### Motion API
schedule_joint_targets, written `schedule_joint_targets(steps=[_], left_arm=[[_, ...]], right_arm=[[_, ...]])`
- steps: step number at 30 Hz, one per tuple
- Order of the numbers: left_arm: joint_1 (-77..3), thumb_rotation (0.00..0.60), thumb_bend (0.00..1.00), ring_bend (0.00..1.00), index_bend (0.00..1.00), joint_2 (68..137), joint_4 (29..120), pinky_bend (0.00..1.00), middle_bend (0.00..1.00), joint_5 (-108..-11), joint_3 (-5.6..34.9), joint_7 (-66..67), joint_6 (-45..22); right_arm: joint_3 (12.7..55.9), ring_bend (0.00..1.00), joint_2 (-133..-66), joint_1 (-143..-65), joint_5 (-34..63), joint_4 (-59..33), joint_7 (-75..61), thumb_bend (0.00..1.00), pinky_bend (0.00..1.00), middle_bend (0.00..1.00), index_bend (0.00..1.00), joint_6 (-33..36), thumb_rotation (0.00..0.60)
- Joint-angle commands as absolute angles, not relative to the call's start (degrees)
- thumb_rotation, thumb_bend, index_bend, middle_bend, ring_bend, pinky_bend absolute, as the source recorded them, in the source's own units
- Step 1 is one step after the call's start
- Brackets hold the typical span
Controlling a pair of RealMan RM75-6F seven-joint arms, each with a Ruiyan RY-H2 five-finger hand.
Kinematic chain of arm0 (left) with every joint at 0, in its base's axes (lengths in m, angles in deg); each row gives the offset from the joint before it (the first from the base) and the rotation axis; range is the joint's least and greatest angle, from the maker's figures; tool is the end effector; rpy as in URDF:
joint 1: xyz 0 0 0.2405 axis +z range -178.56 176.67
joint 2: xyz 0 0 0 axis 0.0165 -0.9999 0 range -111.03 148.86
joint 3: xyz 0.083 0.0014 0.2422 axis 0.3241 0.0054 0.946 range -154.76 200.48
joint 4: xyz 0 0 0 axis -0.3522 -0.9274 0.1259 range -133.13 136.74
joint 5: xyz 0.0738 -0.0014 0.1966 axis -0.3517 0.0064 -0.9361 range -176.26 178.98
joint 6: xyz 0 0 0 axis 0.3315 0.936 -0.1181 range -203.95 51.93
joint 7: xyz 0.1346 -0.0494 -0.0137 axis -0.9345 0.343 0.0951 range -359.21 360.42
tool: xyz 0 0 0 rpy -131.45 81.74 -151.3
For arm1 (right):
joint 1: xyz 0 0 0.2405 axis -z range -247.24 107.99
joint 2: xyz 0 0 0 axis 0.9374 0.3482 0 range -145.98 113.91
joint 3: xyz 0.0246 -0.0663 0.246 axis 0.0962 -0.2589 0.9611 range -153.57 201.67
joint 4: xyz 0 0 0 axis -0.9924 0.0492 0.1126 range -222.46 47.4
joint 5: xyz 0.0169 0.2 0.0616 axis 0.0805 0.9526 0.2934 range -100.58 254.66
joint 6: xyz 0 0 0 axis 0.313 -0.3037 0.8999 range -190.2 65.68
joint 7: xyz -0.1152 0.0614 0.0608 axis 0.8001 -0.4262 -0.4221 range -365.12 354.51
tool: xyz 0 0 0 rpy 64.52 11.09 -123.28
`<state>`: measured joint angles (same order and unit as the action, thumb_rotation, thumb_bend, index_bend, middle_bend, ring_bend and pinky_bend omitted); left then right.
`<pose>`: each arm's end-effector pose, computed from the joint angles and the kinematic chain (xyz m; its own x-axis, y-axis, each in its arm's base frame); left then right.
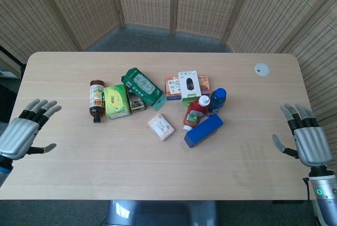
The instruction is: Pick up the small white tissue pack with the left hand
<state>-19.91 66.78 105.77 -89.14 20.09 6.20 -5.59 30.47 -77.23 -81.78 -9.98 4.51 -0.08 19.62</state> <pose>-0.2416 0.2391 0.1891 0.4441 0.1553 0.8824 0.8740 -0.2919 -0.3885 -0.2837 -0.2322 0.1768 0.5189 0.0772 0.8513 -0.8405 -0.1352 0.5246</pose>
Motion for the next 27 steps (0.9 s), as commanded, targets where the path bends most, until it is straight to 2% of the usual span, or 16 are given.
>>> schedule_joint_targets(steps=[1, 12, 27], left_arm=[[-24.8, 0.600, 0.07, 0.00, 0.11, 66.6, 105.8, 0.00, 0.02, -90.7, 19.0, 8.5, -11.4], [-39.5, 0.600, 0.07, 0.00, 0.08, 74.5, 102.3, 0.00, 0.02, -89.1, 15.4, 7.0, -28.3], [-54.0, 0.600, 0.07, 0.00, 0.05, 90.8, 89.7, 0.00, 0.01, -85.5, 14.5, 8.8, -43.0]], right_arm=[[29.8, 0.00, -77.0, -82.0, -10.7, 5.0, 1.3, 0.39, 0.00, 0.00, 0.00, 18.9, 0.012], [29.7, 0.00, -75.3, -82.3, -9.7, 7.9, 5.1, 0.39, 0.00, 0.00, 0.00, 17.6, 0.015], [29.6, 0.00, -73.8, -80.7, -8.3, 9.2, 5.8, 0.39, 0.00, 0.00, 0.00, 19.0, 0.011]])
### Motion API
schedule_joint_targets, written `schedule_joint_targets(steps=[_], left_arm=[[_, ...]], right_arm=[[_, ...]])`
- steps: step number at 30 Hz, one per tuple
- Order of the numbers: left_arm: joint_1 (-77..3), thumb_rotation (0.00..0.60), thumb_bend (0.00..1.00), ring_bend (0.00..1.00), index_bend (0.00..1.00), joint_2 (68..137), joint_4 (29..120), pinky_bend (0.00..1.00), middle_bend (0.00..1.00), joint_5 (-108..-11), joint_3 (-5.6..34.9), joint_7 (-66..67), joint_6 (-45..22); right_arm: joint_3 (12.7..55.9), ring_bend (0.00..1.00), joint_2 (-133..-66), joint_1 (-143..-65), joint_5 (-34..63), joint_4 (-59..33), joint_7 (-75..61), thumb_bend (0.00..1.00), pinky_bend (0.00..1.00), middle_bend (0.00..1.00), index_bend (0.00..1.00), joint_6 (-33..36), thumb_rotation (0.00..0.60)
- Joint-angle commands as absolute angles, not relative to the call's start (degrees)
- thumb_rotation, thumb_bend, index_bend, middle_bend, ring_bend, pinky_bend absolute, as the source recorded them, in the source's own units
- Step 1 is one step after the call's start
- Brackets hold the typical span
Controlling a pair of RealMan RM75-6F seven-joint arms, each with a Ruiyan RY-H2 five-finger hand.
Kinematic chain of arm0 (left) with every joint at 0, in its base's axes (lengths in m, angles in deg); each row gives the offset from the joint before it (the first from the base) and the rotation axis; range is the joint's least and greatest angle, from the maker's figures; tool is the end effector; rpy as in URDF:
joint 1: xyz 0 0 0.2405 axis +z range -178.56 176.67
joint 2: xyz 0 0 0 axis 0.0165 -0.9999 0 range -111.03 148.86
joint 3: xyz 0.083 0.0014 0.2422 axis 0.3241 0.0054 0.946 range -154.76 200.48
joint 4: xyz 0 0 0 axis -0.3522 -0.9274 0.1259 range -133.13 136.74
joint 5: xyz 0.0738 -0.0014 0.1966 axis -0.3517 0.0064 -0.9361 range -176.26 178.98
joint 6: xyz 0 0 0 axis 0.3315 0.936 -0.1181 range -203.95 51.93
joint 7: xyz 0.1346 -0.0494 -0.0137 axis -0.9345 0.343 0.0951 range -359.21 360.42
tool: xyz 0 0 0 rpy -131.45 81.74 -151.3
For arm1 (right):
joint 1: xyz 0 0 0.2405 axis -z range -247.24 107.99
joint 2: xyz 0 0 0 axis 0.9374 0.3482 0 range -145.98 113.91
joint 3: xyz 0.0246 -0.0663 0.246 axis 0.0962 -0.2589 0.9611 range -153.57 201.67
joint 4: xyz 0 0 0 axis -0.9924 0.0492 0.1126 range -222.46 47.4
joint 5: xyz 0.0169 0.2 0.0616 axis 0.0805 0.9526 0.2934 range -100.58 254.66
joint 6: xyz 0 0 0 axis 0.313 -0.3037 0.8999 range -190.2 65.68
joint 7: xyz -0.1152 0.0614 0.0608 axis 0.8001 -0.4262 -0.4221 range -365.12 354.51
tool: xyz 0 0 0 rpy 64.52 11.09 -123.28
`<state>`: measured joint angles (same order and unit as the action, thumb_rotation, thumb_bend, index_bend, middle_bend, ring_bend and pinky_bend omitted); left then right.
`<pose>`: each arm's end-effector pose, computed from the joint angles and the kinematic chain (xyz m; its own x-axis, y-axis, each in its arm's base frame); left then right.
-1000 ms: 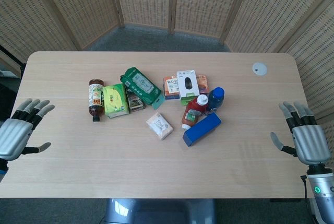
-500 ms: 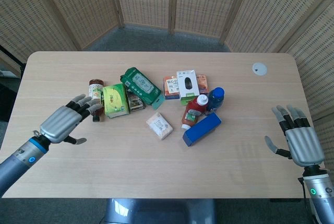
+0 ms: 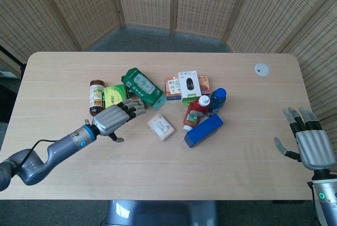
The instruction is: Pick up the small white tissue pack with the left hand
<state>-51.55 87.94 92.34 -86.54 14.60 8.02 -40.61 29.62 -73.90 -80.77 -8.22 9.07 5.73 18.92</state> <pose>-0.1225 0.3533 0.0408 0.6084 0.3817 0.6958 0.7069 -0.6592 -0.2565 -0.2818 -0.2224 0.1849 0.5875 0.0450 0.8079 -0.8023 -0.0980 0.5889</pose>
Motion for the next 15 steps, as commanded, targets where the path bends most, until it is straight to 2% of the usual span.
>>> schedule_joint_targets(steps=[1, 15], left_arm=[[-54.7, 0.600, 0.07, 0.00, 0.05, 91.7, 88.9, 0.00, 0.02, -85.4, 14.5, 8.9, -43.5], [-62.3, 0.600, 0.07, 0.00, 0.06, 103.9, 76.6, 0.00, 0.04, -82.4, 15.1, 10.0, -49.4]], right_arm=[[29.5, 0.00, -73.8, -80.6, -8.3, 9.2, 5.8, 0.39, 0.00, 0.00, 0.00, 19.1, 0.013], [29.0, 0.00, -72.9, -78.8, -8.6, 9.7, 5.4, 0.39, 0.00, 0.00, 0.00, 21.2, 0.008]])
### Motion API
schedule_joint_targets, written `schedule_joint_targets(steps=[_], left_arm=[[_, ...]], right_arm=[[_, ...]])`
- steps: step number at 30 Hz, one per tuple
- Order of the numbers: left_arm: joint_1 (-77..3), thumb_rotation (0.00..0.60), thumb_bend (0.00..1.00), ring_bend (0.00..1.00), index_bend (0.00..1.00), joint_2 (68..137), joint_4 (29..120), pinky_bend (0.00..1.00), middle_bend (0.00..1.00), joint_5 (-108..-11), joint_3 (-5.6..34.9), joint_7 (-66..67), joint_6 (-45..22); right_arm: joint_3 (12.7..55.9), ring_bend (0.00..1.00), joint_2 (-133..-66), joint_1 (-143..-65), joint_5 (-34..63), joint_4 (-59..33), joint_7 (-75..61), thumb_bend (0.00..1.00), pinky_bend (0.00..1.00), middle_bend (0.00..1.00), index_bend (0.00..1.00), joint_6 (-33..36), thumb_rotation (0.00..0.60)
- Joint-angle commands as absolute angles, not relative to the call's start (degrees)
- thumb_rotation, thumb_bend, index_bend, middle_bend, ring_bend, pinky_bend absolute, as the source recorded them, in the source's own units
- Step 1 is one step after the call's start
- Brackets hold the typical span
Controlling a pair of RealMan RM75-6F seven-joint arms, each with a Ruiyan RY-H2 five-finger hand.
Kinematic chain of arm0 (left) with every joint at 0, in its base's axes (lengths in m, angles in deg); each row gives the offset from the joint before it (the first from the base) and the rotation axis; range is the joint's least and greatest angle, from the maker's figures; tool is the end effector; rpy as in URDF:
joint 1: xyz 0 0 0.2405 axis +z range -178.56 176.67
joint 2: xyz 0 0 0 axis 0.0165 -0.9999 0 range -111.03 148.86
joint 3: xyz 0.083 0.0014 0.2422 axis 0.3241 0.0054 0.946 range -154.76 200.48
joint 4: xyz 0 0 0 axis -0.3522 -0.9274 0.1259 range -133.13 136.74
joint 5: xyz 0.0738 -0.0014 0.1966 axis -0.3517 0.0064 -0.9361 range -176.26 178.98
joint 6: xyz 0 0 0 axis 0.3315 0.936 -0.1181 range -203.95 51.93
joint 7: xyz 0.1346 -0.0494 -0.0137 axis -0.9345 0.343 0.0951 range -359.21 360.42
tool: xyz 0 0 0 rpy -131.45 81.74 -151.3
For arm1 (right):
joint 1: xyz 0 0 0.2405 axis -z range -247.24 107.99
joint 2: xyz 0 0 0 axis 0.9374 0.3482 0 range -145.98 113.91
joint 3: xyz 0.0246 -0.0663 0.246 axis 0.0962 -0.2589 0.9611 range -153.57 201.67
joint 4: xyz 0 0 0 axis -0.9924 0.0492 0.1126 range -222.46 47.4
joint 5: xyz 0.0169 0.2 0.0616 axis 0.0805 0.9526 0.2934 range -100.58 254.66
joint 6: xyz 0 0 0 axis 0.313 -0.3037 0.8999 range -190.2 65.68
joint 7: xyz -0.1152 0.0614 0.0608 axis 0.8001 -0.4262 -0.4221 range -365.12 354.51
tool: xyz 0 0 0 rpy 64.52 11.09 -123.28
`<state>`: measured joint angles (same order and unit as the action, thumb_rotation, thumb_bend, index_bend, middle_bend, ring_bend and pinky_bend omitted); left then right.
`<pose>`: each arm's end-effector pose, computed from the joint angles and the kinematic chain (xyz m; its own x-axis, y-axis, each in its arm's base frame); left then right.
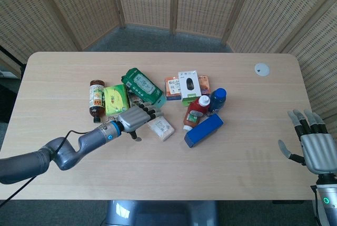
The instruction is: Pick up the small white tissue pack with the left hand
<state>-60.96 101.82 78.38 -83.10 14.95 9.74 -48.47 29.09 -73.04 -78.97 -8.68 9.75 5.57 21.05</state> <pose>-0.0926 0.3818 -0.0298 0.6482 0.4354 0.6247 0.6888 -0.6850 -0.2374 -0.2849 -0.2111 0.1915 0.5879 0.0556 0.8070 -0.8035 -0.0749 0.5905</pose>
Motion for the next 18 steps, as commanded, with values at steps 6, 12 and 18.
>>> schedule_joint_targets(steps=[6, 12, 18], left_arm=[[-64.8, 0.600, 0.07, 0.00, 0.07, 108.5, 72.0, 0.00, 0.07, -80.7, 15.1, 9.4, -51.1], [-66.0, 0.600, 0.07, 0.00, 0.11, 112.6, 67.3, 0.00, 0.09, -79.5, 15.8, 8.6, -52.0], [-66.4, 0.600, 0.07, 0.00, 0.18, 117.1, 62.1, 0.00, 0.14, -77.8, 16.2, 8.7, -52.3]], right_arm=[[29.0, 0.00, -72.6, -78.5, -8.6, 9.7, 5.0, 0.39, 0.00, 0.00, 0.00, 21.4, 0.013], [29.0, 0.00, -72.5, -78.1, -8.4, 9.4, 4.7, 0.39, 0.00, 0.00, 0.00, 21.5, 0.011], [28.7, 0.00, -72.9, -77.6, -8.1, 8.8, 4.4, 0.39, 0.00, 0.00, 0.00, 21.4, 0.013]])
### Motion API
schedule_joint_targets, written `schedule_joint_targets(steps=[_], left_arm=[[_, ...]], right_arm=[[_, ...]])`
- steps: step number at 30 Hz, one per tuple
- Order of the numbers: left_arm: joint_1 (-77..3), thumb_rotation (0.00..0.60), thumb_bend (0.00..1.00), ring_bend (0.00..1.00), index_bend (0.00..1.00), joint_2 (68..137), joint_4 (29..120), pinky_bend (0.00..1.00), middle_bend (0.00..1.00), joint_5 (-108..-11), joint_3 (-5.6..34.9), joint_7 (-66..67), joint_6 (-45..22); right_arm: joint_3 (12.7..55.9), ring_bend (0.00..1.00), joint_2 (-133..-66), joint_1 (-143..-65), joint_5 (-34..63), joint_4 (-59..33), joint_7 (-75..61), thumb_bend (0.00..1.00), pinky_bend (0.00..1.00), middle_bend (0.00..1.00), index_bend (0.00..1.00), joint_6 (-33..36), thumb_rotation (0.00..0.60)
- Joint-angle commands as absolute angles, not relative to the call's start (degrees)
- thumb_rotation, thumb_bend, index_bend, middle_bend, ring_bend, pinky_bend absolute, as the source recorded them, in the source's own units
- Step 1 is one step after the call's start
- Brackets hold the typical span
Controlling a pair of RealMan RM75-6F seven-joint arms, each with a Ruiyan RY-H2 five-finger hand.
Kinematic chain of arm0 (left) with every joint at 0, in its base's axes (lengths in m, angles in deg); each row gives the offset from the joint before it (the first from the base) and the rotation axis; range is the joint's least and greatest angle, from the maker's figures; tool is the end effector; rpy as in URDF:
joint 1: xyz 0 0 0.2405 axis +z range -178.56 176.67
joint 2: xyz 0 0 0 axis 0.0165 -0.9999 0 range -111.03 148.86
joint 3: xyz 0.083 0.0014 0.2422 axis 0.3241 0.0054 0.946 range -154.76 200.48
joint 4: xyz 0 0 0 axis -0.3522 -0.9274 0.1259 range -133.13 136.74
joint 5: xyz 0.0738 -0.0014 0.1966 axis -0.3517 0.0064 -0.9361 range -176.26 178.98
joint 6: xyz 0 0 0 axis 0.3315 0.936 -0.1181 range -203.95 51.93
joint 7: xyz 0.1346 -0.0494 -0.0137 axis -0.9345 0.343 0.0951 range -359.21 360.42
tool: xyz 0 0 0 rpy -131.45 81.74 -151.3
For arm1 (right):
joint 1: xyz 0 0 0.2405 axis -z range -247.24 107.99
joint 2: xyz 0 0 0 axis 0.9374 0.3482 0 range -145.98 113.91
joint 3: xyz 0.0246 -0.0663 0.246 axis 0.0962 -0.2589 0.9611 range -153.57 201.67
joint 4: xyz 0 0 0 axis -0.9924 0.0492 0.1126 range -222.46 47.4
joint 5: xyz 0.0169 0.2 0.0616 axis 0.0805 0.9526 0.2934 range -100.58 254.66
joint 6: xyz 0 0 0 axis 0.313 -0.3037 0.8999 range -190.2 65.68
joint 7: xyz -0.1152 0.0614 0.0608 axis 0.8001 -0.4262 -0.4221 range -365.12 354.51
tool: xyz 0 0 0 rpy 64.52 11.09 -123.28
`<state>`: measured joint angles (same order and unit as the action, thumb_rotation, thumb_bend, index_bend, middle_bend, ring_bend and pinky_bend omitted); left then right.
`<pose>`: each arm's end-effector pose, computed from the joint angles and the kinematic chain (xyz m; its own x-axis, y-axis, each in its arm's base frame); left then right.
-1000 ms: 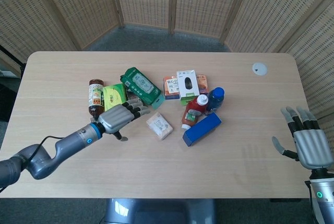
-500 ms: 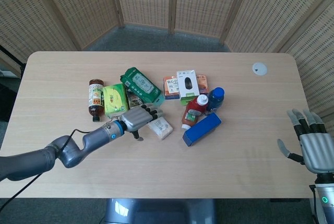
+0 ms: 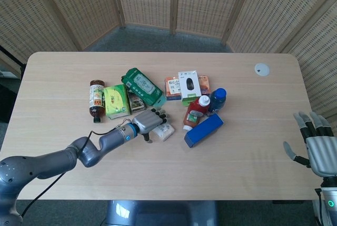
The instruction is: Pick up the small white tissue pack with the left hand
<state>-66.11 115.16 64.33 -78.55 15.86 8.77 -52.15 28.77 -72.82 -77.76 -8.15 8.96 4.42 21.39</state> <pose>-0.0786 0.3920 -0.0930 0.6653 0.4669 0.5826 0.6939 -0.6747 -0.2517 -0.2936 -0.2044 0.1948 0.5863 0.0426 0.8089 -0.8076 -0.0463 0.5878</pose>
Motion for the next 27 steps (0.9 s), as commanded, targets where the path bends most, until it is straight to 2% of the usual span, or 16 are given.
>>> schedule_joint_targets(steps=[1, 5, 9, 11, 12, 14, 16, 20, 22, 27], left_arm=[[-66.4, 0.600, 0.07, 0.01, 0.18, 117.6, 61.5, 0.00, 0.14, -77.7, 16.3, 8.8, -52.4], [-66.4, 0.600, 0.07, 0.07, 0.24, 119.9, 58.8, 0.00, 0.19, -77.7, 16.7, 8.8, -51.9], [-66.5, 0.600, 0.07, 0.14, 0.34, 122.0, 56.8, 0.00, 0.28, -78.3, 17.3, 8.3, -51.0], [-66.2, 0.600, 0.07, 0.23, 0.41, 122.9, 55.9, 0.01, 0.36, -78.5, 17.3, 7.9, -49.6], [-65.9, 0.600, 0.07, 0.26, 0.44, 123.2, 55.7, 0.03, 0.40, -78.6, 17.1, 8.0, -48.7], [-65.4, 0.600, 0.08, 0.40, 0.54, 123.6, 55.4, 0.16, 0.52, -78.7, 16.9, 8.2, -47.0], [-65.1, 0.600, 0.08, 0.48, 0.61, 123.7, 55.1, 0.27, 0.60, -78.7, 16.9, 8.2, -46.2], [-64.3, 0.600, 0.08, 0.61, 0.71, 123.3, 55.2, 0.42, 0.71, -78.5, 16.6, 8.5, -44.7], [-63.8, 0.600, 0.07, 0.65, 0.73, 122.7, 55.9, 0.45, 0.72, -78.4, 16.2, 9.3, -43.4], [-62.1, 0.600, 0.07, 0.65, 0.71, 116.4, 62.8, 0.45, 0.71, -78.9, 14.2, 11.4, -38.3]], right_arm=[[28.7, 0.00, -72.8, -77.5, -8.0, 8.8, 4.3, 0.39, 0.00, 0.00, 0.00, 21.5, 0.013], [28.7, 0.00, -72.7, -77.1, -7.9, 8.6, 3.9, 0.39, 0.00, 0.00, 0.00, 22.0, 0.012], [28.6, 0.00, -72.6, -76.9, -7.9, 8.6, 3.7, 0.39, 0.00, 0.00, 0.00, 21.9, 0.011], [28.6, 0.00, -72.6, -76.9, -7.9, 8.5, 3.5, 0.39, 0.00, 0.00, 0.00, 21.8, 0.009], [28.7, 0.00, -72.7, -76.9, -7.9, 8.5, 3.4, 0.39, 0.00, 0.00, 0.00, 21.8, 0.009], [28.7, 0.00, -72.7, -76.9, -7.9, 8.4, 3.2, 0.39, 0.00, 0.00, 0.00, 21.8, 0.012], [28.7, 0.00, -72.8, -76.9, -8.0, 8.4, 3.1, 0.39, 0.00, 0.00, 0.00, 21.8, 0.012], [28.8, 0.00, -73.0, -77.0, -8.2, 8.3, 3.0, 0.39, 0.00, 0.00, 0.00, 21.7, 0.014], [28.8, 0.00, -73.1, -77.0, -8.3, 8.3, 2.9, 0.39, 0.00, 0.00, 0.00, 21.7, 0.012], [28.9, 0.00, -73.1, -77.3, -8.7, 8.3, 2.9, 0.39, 0.00, 0.00, 0.00, 21.4, 0.009]])
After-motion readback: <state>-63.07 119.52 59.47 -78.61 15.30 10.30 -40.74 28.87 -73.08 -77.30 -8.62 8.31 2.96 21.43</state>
